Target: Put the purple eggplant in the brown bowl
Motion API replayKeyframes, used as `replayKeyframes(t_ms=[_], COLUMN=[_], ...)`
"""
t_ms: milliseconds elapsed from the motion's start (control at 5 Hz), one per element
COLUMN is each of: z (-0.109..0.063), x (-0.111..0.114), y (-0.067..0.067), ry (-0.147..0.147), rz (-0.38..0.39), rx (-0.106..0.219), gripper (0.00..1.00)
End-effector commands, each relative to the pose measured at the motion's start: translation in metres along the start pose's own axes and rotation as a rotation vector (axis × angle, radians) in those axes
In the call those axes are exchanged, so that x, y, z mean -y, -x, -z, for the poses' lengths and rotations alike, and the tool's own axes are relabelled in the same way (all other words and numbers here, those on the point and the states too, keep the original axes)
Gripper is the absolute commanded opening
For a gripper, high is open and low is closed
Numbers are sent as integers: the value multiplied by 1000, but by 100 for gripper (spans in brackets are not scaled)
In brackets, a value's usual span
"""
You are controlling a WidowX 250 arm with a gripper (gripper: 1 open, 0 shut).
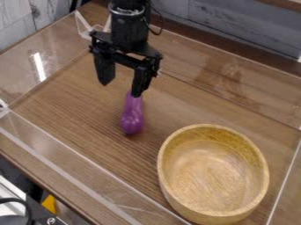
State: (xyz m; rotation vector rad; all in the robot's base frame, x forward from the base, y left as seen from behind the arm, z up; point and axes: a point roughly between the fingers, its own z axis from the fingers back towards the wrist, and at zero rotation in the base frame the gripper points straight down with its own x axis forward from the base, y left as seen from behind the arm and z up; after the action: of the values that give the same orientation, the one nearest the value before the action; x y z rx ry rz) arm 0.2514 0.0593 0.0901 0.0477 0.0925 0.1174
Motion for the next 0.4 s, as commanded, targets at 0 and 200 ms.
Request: replayKeyframes(t_ms=[0,200], z=[-3,5], x=[-2,-1], y=[-1,0], ry=[-10,-11], rz=[-27,-38], rx=[43,42], gripper=[100,100])
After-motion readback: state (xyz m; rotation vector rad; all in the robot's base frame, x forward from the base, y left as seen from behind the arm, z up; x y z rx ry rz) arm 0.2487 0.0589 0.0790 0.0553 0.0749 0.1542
